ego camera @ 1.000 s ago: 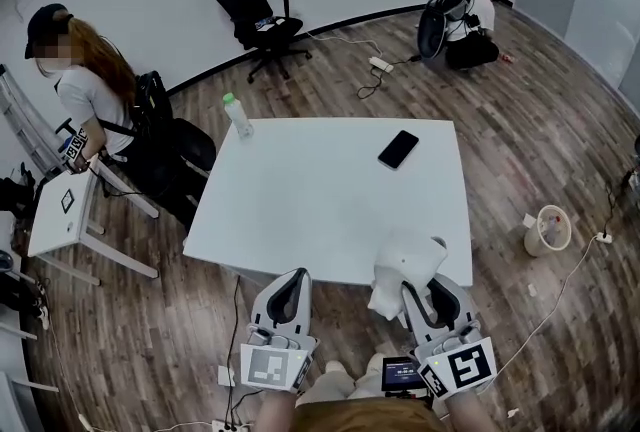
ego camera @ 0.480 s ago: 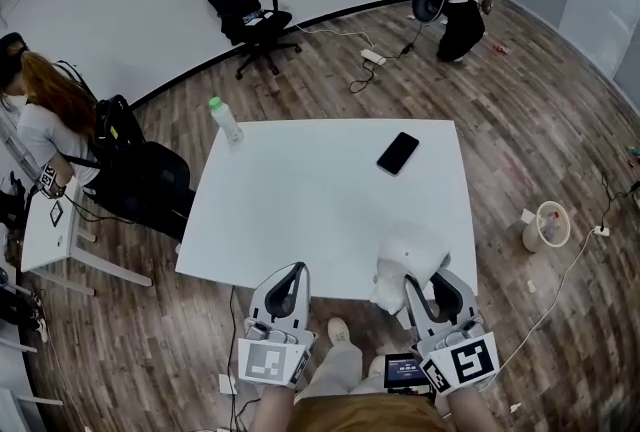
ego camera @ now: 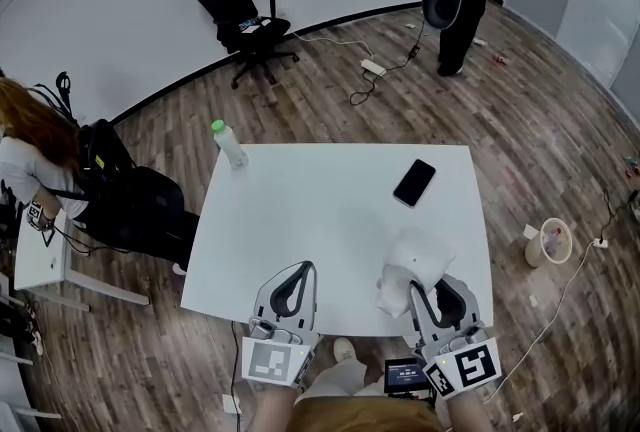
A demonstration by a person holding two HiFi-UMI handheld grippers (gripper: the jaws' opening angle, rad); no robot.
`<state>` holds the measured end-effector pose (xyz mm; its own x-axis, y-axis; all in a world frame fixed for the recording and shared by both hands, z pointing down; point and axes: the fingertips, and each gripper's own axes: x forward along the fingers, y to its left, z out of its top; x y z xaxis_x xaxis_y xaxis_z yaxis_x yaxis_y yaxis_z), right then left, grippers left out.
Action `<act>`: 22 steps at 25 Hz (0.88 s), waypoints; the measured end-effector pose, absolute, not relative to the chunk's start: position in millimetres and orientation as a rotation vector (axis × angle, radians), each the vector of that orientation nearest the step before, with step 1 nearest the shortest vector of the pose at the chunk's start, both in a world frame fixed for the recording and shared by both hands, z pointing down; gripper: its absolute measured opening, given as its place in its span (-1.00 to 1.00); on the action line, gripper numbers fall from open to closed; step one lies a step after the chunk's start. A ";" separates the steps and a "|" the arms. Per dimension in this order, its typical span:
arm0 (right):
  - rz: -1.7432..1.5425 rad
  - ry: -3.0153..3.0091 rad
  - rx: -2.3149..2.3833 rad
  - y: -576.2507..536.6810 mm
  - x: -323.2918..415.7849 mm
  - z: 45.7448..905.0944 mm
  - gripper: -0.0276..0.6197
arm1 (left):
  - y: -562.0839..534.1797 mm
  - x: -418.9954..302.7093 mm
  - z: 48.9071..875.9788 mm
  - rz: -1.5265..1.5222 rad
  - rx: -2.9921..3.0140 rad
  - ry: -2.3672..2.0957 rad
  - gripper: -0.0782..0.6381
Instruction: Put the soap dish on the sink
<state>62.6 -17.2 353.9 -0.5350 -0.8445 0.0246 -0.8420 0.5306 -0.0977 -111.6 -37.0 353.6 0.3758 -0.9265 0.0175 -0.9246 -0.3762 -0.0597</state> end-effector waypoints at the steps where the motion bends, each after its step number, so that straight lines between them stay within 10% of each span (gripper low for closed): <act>1: -0.157 2.724 -1.508 -22.2 59.5 356.1 -0.49 | -42.3 -115.1 355.2 -0.091 -2.575 1.726 -0.76; 22: -0.287 2.773 -1.466 -103.4 28.5 389.4 -0.49 | -119.1 -127.5 398.0 -0.125 -2.710 1.719 -0.76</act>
